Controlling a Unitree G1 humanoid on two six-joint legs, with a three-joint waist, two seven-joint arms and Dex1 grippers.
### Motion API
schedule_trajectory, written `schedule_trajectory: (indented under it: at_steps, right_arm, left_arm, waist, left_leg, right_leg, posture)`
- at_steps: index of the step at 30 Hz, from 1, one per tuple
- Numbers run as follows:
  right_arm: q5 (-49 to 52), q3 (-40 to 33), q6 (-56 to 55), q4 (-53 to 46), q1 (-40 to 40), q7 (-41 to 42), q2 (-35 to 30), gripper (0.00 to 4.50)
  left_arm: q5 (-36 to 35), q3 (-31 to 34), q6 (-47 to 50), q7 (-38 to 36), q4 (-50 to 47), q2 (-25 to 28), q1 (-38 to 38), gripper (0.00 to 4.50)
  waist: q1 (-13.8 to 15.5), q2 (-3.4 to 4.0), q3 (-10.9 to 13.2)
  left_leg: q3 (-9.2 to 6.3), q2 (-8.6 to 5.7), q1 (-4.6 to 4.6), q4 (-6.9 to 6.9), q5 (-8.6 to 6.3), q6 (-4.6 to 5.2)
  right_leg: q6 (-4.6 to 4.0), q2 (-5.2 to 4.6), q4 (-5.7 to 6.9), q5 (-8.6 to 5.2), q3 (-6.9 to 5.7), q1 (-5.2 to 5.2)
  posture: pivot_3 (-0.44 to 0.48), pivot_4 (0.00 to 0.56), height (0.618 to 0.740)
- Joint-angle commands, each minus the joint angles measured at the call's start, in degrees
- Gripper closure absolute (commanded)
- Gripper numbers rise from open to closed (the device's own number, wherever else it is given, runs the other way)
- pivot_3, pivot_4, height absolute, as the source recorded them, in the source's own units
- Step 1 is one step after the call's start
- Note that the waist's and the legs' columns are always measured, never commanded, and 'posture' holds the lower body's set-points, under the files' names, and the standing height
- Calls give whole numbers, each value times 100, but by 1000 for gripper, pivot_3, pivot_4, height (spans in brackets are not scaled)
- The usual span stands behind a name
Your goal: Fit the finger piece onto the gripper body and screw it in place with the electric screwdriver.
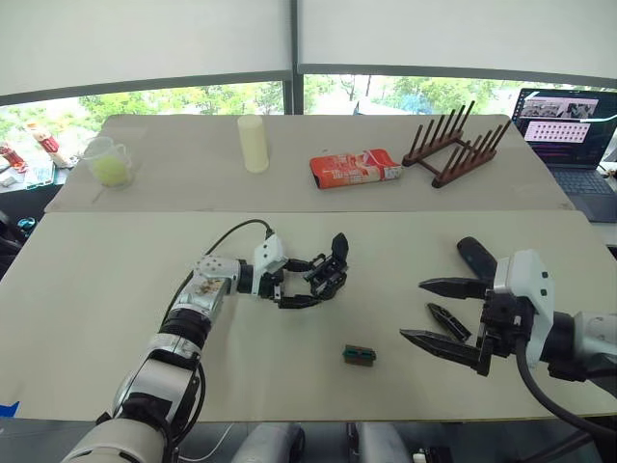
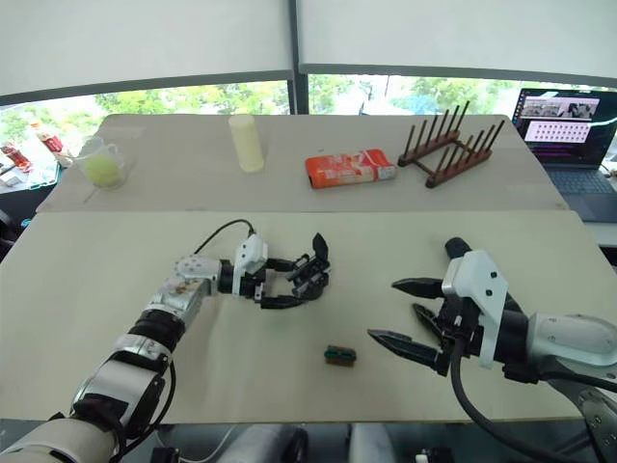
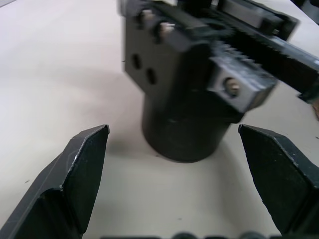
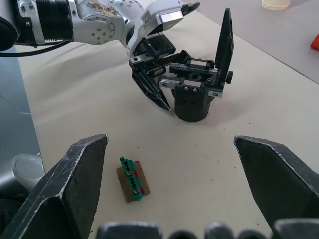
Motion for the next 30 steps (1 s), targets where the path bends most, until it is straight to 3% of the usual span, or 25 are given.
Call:
schedule_trajectory:
  at_steps: [1, 3, 8, 11, 14, 17, 21, 27, 30]
  right_arm:
    - [27, -153, -80, -179, 11, -63, 41, 0]
    - [10, -129, -92, -185, 19, -84, 56, 0]
    - [46, -88, -73, -204, -21, -152, 100, 0]
    - [42, -29, -82, -216, -43, -204, 130, 0]
    - [-17, 69, -124, -239, -31, -282, 211, 0]
    - [-33, 102, -132, -306, 35, -331, 293, 0]
    - [-144, 180, -188, -302, 125, -320, 379, 0]
    - [-244, 331, -205, -282, 89, -318, 465, 0]
    - [-275, 384, -206, -234, 40, -296, 465, 0]
  left_arm:
    - [108, 14, -251, -63, 206, -186, -182, 96]
    - [65, 110, -269, -89, 321, -318, -255, 327]
    - [53, 208, -258, -165, 299, -441, -182, 2187]
    - [19, 302, -206, 44, 5, -444, 21, 2185]
    - [-170, 495, 377, 595, -1346, -379, 610, 2185]
    - [-150, 673, 1484, 1708, -2818, -466, 1090, 2185]
    - [111, 553, 2536, 2933, -4061, -742, 1590, 2185]
    - [193, 497, 3516, 4297, -4867, -1328, 1854, 2185]
    - [271, 346, 3516, 4547, -4848, -1448, 2002, 2185]
  waist:
    - [20, 0, 0]
    - [39, 0, 0]
    - [20, 0, 0]
    - [15, 0, 0]
    - [-1, 0, 0]
    - [-8, 0, 0]
    - [43, -1, 1]
    - [64, -2, 1]
    - [65, -2, 2]
  left_leg:
    - [0, 0, -1, 3, 0, 0]
    - [0, 0, -4, 9, -4, 6]
    - [0, -1, -9, 14, -6, 10]
    - [0, -1, -9, 14, -6, 10]
    - [0, -1, -9, 14, -6, 10]
    - [0, 1, -15, 14, -6, 10]
    - [0, 0, -19, 22, -6, 10]
    - [0, -1, -18, 25, -6, 9]
    - [0, -1, -19, 29, -6, 8]
  right_leg:
    - [0, 0, 0, 0, 2, 2]
    - [0, -1, -1, 0, 4, 3]
    - [1, 0, 0, 1, 1, -1]
    - [1, 0, 0, 1, 2, -1]
    - [1, 0, 1, 1, 14, -2]
    - [1, 2, 1, 1, 24, -9]
    - [1, 6, 3, 1, 21, -7]
    - [2, 10, 3, 1, 12, -7]
    - [3, 10, 3, 1, 11, -6]
  posture:
    - [0, 150, 740]
    - [0, 150, 740]
    - [0, 150, 740]
    - [0, 150, 740]
    - [0, 150, 740]
    - [0, 150, 740]
    - [0, 150, 740]
    - [0, 150, 740]
    - [0, 150, 740]
